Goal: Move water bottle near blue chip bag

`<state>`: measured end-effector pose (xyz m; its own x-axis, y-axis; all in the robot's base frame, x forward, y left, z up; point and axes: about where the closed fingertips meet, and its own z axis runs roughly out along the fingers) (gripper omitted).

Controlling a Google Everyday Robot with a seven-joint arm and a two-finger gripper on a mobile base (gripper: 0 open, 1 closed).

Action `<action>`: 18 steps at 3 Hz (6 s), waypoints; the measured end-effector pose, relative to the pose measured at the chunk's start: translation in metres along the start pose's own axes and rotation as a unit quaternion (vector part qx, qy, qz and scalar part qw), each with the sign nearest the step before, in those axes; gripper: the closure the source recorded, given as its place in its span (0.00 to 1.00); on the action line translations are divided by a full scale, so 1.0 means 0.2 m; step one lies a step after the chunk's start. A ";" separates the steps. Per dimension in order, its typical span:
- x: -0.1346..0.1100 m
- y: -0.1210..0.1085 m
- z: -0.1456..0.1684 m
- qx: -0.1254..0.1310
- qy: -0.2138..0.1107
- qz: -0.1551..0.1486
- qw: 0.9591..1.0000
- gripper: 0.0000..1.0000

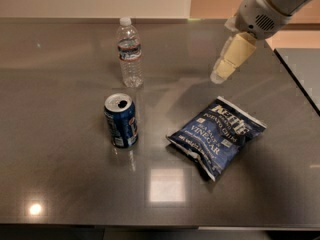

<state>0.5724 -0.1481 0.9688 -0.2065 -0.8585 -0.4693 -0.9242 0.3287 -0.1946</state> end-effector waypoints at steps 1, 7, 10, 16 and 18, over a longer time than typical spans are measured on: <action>-0.16 -0.11 0.13 -0.008 -0.038 0.019 0.999 0.00; -0.74 -0.13 0.60 -0.042 -0.185 0.042 0.981 0.00; -0.90 -0.17 0.71 -0.050 -0.230 0.047 0.971 0.00; -0.87 -0.08 0.51 -0.069 -0.277 0.041 0.958 0.93; -0.53 0.03 0.21 -0.070 -0.294 0.073 0.950 1.00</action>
Offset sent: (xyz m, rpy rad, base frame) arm 0.0816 0.0829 -0.0067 0.2239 0.0036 -0.0247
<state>0.6015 -0.0382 0.9822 -0.1583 -0.4259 -0.8908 -0.9418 0.3360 0.0067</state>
